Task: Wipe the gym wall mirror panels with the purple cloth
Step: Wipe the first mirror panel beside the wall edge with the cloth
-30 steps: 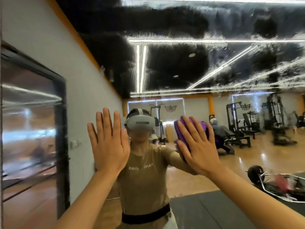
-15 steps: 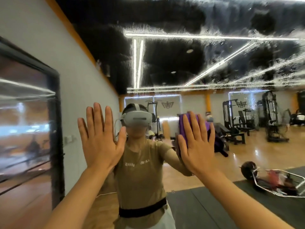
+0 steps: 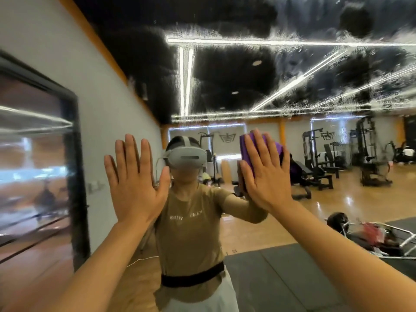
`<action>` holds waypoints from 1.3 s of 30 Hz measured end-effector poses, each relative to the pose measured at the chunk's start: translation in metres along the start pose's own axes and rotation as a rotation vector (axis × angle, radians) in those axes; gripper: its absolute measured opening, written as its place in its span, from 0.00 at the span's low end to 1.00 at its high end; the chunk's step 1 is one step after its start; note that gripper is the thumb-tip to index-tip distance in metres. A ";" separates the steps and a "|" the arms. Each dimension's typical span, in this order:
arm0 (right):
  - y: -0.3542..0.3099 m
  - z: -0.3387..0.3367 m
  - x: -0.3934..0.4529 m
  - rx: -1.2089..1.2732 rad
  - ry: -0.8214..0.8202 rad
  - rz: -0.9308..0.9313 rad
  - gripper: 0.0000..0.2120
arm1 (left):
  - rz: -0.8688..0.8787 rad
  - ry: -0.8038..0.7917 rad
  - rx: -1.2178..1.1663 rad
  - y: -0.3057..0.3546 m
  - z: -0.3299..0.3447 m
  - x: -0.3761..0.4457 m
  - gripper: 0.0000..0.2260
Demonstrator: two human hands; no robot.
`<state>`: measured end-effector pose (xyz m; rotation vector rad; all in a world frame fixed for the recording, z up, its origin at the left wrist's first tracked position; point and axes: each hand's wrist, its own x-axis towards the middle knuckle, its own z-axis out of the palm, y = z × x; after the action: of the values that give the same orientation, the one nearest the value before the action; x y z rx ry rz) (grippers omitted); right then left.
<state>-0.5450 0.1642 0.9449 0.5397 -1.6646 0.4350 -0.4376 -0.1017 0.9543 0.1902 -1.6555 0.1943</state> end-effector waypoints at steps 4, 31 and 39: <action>-0.004 -0.001 0.029 0.022 0.037 0.046 0.28 | 0.009 -0.005 0.007 0.000 -0.001 -0.002 0.34; 0.018 -0.008 -0.018 0.030 -0.102 0.008 0.29 | 0.092 -0.176 -0.036 0.011 -0.009 -0.015 0.29; 0.004 0.014 -0.194 -0.068 -0.135 -0.163 0.28 | 0.090 -0.186 -0.023 0.015 -0.008 -0.019 0.30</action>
<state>-0.5356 0.1804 0.7515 0.6609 -1.7422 0.2266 -0.4312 -0.0850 0.9359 0.1185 -1.8518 0.2311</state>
